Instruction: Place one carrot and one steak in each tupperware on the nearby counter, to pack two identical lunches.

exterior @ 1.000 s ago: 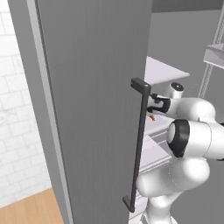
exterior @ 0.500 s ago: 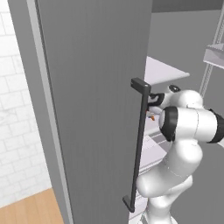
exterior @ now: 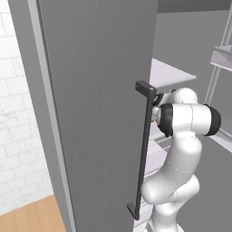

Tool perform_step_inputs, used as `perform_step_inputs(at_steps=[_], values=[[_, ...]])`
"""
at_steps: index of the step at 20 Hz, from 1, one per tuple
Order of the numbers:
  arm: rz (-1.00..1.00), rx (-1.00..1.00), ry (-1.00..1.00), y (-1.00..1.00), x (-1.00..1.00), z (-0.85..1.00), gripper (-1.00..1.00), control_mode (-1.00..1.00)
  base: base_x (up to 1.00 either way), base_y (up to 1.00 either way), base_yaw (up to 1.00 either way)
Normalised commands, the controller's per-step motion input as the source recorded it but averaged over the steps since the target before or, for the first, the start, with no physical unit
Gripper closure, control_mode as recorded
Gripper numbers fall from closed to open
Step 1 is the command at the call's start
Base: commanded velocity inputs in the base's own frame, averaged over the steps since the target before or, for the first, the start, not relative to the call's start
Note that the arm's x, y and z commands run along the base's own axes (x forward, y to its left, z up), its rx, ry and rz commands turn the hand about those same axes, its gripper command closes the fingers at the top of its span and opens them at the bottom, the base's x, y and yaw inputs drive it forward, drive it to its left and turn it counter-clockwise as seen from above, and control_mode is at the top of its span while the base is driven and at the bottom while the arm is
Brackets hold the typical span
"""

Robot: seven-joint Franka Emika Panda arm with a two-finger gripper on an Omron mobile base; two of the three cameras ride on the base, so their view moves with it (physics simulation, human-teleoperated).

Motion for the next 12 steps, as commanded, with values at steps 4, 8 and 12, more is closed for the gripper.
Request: perform_step_inputs(at_steps=[4, 8, 12], values=[[0.00, 0.00, 0.00, 0.00, 0.31, -0.28, -1.00, -1.00, 0.00, 0.00, 0.00], [0.01, 0.00, 0.00, 0.00, 0.36, -0.41, -1.00, -1.00, 0.00, 0.00, 0.00], [0.01, 0.00, 0.00, 0.01, 0.31, -0.42, 1.00, -1.00, 0.00, 0.00, 0.00]])
